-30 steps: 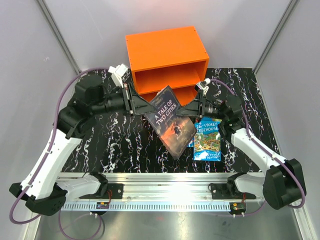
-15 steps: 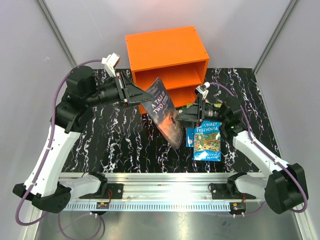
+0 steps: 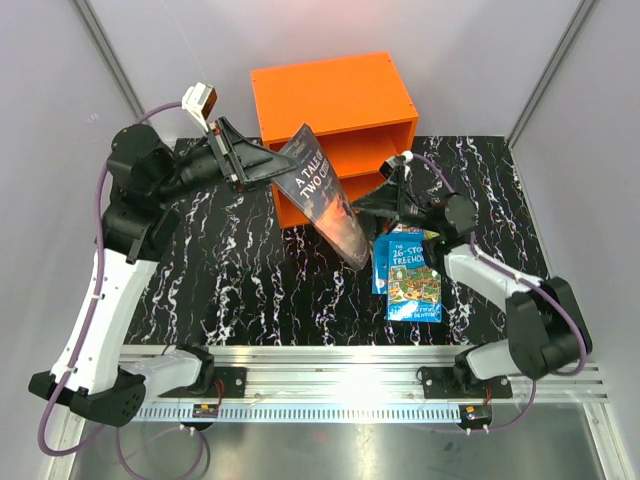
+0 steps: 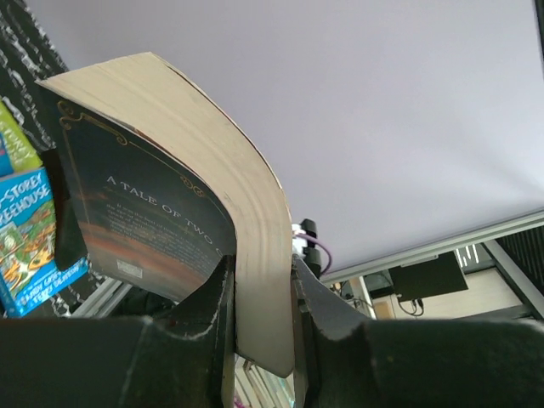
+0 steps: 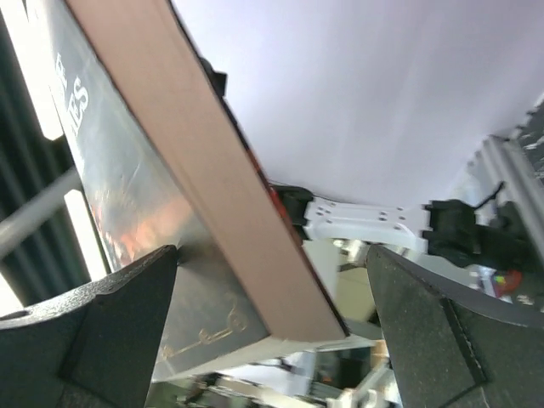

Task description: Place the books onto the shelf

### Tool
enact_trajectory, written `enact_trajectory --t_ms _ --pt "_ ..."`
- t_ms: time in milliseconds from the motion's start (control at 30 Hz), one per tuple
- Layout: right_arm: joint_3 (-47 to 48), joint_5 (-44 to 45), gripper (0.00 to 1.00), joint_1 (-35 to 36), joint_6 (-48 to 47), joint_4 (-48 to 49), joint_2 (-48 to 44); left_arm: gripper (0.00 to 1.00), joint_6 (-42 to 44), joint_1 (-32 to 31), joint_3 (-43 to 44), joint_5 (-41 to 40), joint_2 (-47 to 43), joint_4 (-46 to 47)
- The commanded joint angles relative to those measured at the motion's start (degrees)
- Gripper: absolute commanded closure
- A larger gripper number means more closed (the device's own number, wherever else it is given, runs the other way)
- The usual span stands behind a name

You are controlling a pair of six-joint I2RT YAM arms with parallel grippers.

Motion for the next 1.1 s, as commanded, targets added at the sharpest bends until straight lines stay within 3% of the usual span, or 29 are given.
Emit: enact_trajectory --t_ms 0,533,667,700,833,1067 --pt "4.7 5.5 0.0 2.3 14.5 23.9 4.1 1.0 -9.2 0.5 2.6 3.1 -2.4 17.7" --pt "14.7 8.4 0.01 3.2 21.1 23.9 -0.2 1.0 -11.0 3.8 -1.3 3.6 -4.6 21.6" --pt "11.4 5.7 0.19 3.3 22.6 23.7 -3.2 1.0 -10.1 5.5 -2.1 4.5 -4.5 20.5" --pt "10.4 5.4 0.31 3.3 22.9 23.7 -4.7 1.0 -9.4 5.7 -1.9 4.6 -4.3 20.1" --pt "4.8 3.9 0.52 3.3 22.4 21.6 -9.0 1.0 -5.9 6.2 -0.1 4.9 -3.2 14.1" --pt "4.6 -1.9 0.64 3.3 10.5 3.6 -16.9 1.0 -0.2 6.2 2.8 5.2 -0.2 6.8"
